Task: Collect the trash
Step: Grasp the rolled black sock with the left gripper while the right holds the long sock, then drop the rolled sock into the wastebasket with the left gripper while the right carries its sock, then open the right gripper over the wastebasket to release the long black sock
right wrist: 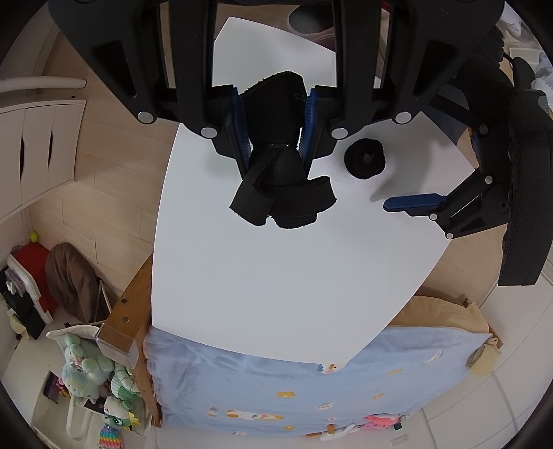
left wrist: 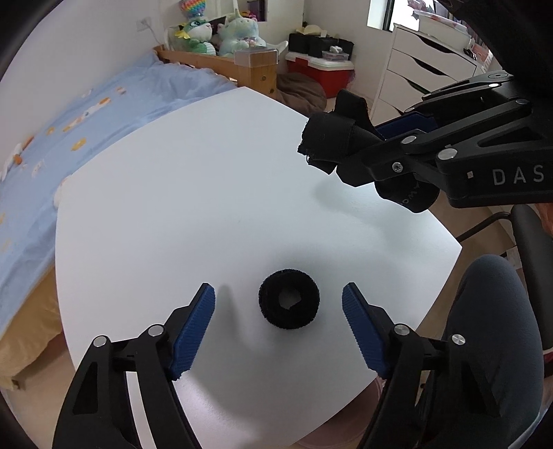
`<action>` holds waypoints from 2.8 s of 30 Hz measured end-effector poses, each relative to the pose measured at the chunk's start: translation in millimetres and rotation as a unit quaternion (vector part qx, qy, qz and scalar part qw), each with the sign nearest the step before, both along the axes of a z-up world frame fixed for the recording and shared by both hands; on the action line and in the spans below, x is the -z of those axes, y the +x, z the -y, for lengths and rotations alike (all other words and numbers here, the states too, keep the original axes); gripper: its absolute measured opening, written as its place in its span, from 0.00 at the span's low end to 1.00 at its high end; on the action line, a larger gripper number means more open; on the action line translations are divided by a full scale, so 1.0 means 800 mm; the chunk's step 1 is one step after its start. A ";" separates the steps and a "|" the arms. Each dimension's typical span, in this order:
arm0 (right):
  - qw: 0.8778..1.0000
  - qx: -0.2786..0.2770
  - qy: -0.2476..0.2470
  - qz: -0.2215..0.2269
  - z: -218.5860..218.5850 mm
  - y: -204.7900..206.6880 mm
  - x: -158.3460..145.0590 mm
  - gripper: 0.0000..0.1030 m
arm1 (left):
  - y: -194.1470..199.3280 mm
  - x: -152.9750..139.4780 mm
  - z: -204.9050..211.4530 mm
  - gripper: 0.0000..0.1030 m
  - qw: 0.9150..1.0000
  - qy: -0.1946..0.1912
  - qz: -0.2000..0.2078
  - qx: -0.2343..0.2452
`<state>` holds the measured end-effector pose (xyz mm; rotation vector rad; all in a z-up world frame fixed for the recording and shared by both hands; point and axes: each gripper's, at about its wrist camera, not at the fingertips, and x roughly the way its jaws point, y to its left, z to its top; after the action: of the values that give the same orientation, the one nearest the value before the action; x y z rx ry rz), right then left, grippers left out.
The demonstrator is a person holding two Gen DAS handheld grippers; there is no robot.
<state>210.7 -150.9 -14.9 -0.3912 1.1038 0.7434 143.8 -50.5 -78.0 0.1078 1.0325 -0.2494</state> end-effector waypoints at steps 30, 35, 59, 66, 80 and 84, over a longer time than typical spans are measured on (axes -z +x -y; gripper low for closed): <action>0.996 -0.014 0.059 0.060 0.034 -0.078 -0.028 0.26 | -0.065 -0.064 -0.025 0.29 0.997 -0.006 0.071 -0.017; 0.994 -0.020 0.076 0.077 0.041 -0.106 -0.043 0.26 | -0.090 -0.079 -0.028 0.29 0.995 -0.012 0.093 -0.019; 0.991 -0.010 0.112 0.071 0.094 -0.240 -0.013 0.26 | -0.192 -0.045 0.010 0.29 0.995 -0.055 0.085 0.011; 0.991 -0.005 0.116 0.062 0.105 -0.244 -0.007 0.26 | -0.203 -0.038 0.017 0.86 0.994 -0.071 0.085 0.022; 0.991 -0.005 0.121 0.059 0.107 -0.249 -0.002 0.26 | -0.204 -0.045 0.003 0.93 0.992 -0.047 0.112 -0.029; 0.991 -0.007 0.122 0.060 0.106 -0.253 -0.002 0.26 | -0.211 -0.053 -0.008 0.93 0.990 -0.054 0.120 -0.048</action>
<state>8.4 -236.1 -13.6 -0.2333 0.8851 0.8463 -24.9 -44.3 -35.9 -0.0106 0.7807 -0.1995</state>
